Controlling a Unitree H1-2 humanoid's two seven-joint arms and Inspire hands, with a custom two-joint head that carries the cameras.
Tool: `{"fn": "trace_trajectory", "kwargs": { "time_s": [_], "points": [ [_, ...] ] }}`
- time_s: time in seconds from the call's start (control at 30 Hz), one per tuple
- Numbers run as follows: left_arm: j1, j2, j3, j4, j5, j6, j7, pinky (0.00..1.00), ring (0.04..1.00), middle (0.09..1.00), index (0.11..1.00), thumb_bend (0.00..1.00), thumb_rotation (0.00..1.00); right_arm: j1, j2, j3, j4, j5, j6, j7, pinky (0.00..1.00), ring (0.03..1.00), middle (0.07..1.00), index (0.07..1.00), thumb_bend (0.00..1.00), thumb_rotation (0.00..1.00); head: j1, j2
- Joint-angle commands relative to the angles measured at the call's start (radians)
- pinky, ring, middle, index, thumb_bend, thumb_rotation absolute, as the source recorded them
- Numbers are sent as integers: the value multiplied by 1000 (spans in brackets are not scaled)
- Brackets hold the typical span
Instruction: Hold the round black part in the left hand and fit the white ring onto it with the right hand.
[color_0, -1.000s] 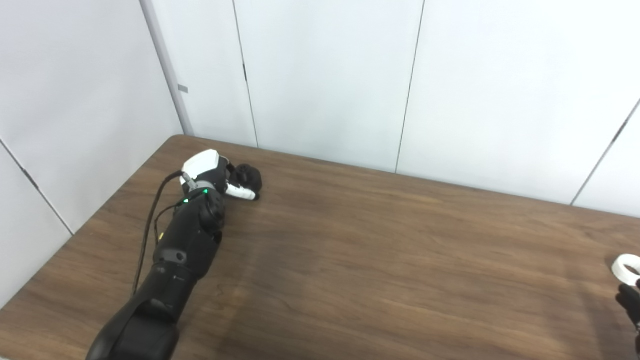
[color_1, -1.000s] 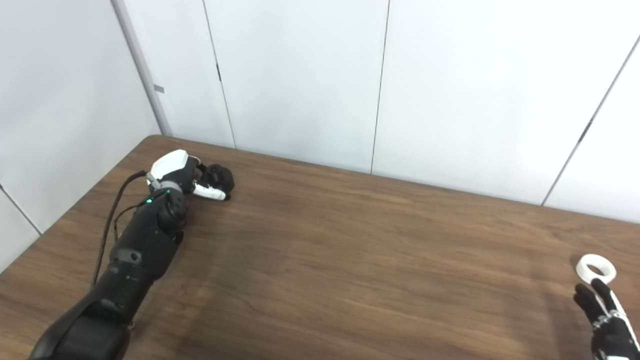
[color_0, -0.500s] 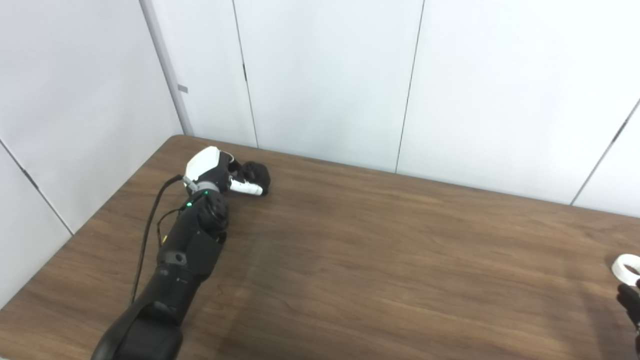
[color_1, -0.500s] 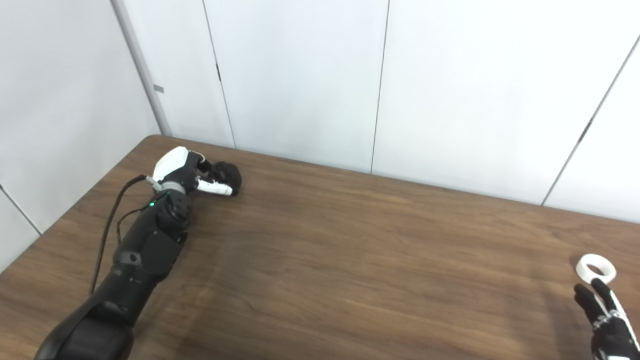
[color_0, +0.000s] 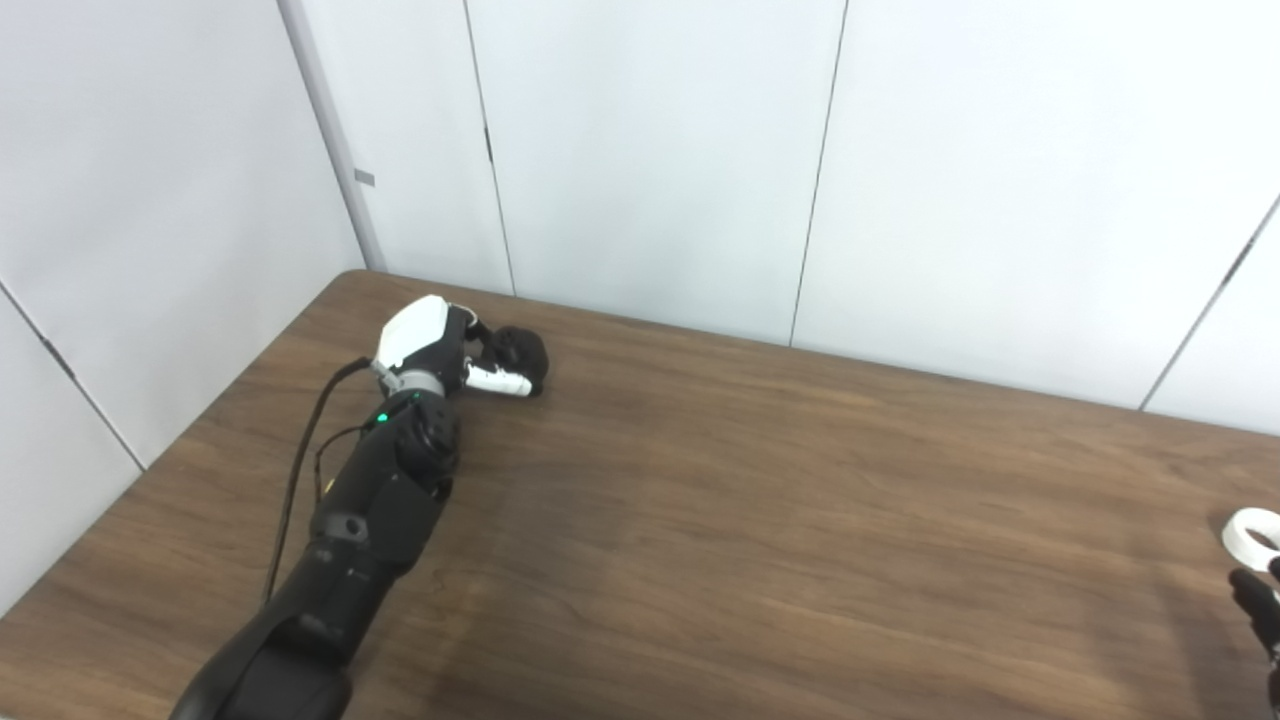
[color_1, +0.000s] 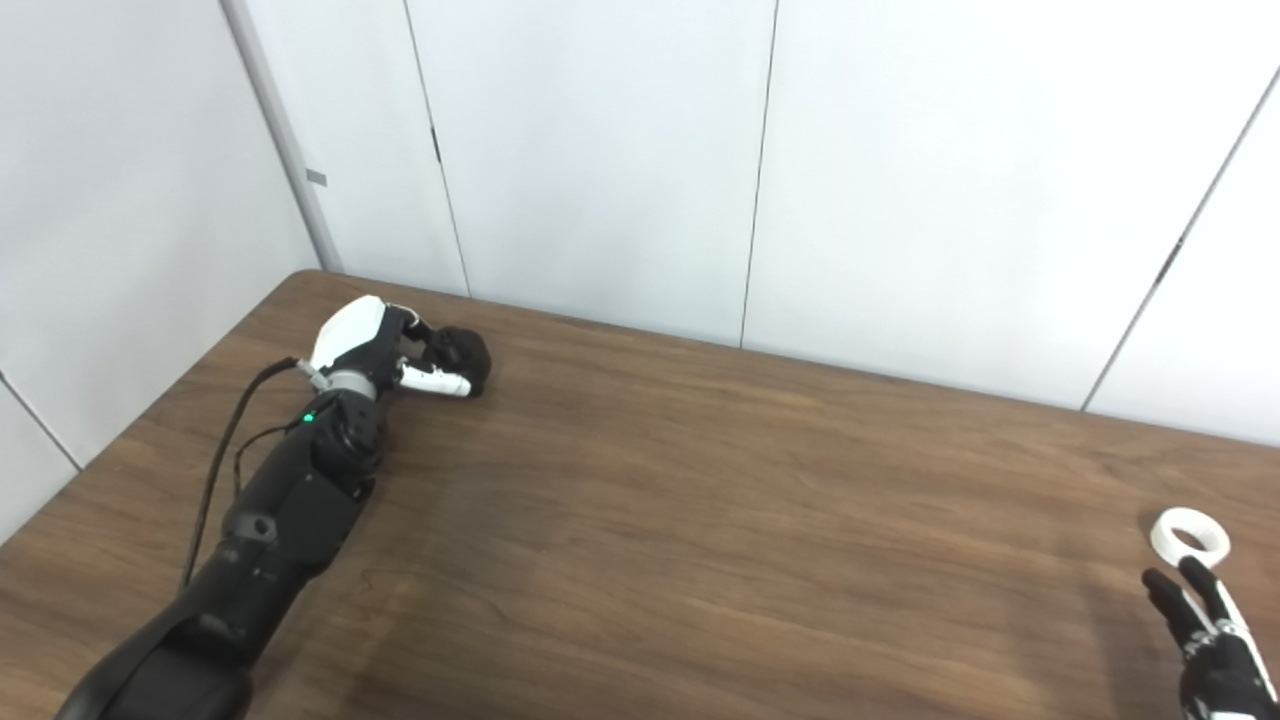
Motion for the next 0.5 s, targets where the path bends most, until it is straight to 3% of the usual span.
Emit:
{"fn": "trace_trajectory", "kwargs": {
  "time_s": [0.0, 0.13, 0.27, 0.47],
  "points": [
    [-22, 43, -6, -75, 9, -18, 16, 945, 863, 770, 485, 520, 45, 71, 50, 22, 49, 12, 4, -8, 1000, 931, 888, 935, 634, 946, -2, 2],
    [9, 59, -26, -155, 16, -17, -10, 963, 864, 760, 483, 521, 46, 71, 49, 27, 51, 0, 0, -8, 1000, 928, 886, 937, 627, 948, -9, 2],
    [49, 61, -38, -289, 23, 28, -67, 971, 871, 754, 481, 522, 47, 70, 53, 30, 51, -36, -3, -22, 1000, 921, 878, 936, 638, 963, -14, 2],
    [121, 13, -15, -490, 81, 50, -178, 886, 856, 752, 481, 522, 48, 70, 58, 35, 44, -54, 8, -28, 1000, 915, 878, 933, 646, 961, -28, 5]
  ]
}}
